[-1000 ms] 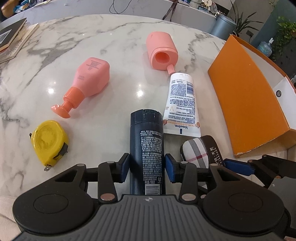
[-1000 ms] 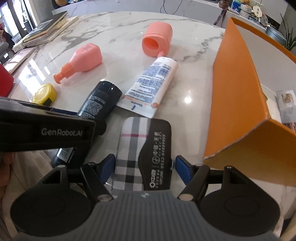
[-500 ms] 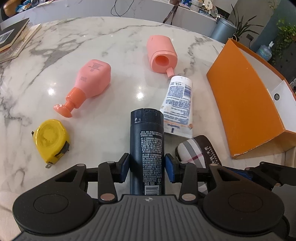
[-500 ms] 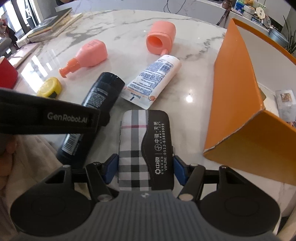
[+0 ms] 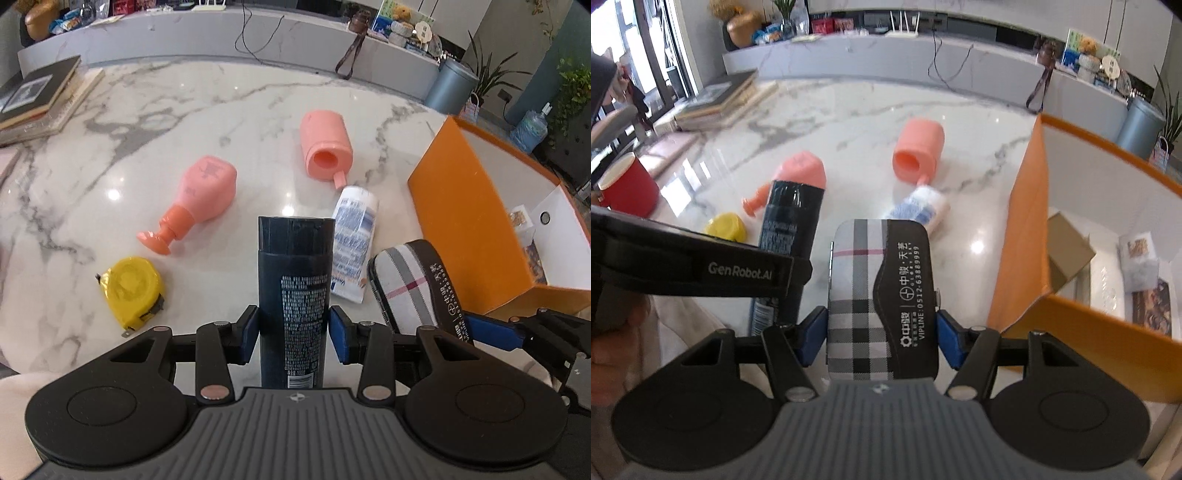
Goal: Organize rigid objects
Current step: 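Carry the spray can and plaid case over the orange box, then lower the spray can and plaid case into the box and open both tools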
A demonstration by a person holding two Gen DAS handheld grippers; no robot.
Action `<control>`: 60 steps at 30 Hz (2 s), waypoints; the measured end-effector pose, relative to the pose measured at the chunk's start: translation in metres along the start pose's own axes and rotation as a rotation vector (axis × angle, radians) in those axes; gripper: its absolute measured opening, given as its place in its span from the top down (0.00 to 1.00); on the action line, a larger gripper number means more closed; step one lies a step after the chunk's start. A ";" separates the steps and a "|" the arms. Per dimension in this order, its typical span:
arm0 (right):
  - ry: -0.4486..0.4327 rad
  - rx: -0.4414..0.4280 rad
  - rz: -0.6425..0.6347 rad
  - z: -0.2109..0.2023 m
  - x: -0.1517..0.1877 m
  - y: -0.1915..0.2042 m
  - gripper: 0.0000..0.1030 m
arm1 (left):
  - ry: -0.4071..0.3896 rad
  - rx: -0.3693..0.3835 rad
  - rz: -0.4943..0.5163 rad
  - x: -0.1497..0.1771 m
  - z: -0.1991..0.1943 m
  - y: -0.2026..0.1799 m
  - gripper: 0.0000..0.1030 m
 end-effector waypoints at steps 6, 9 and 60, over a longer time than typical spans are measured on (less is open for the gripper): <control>-0.095 -0.001 -0.012 -0.029 -0.015 -0.001 0.40 | -0.057 0.000 -0.001 -0.017 -0.024 -0.009 0.56; -0.135 0.006 -0.013 -0.042 -0.024 -0.006 0.40 | -0.085 0.006 0.008 -0.027 -0.035 -0.018 0.56; -0.071 0.177 0.220 -0.028 -0.010 -0.237 0.39 | 0.021 0.182 0.339 -0.087 0.062 -0.245 0.56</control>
Point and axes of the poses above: each gripper's, at about its wrist camera, not at the fingertips, and z roughly the way its jaws point, y to its left, x to its underside, the point moved 7 cm from there along z, roughly the way its jaws point, and after that the axes turned 7 degrees about -x, right-handed, at the moved point
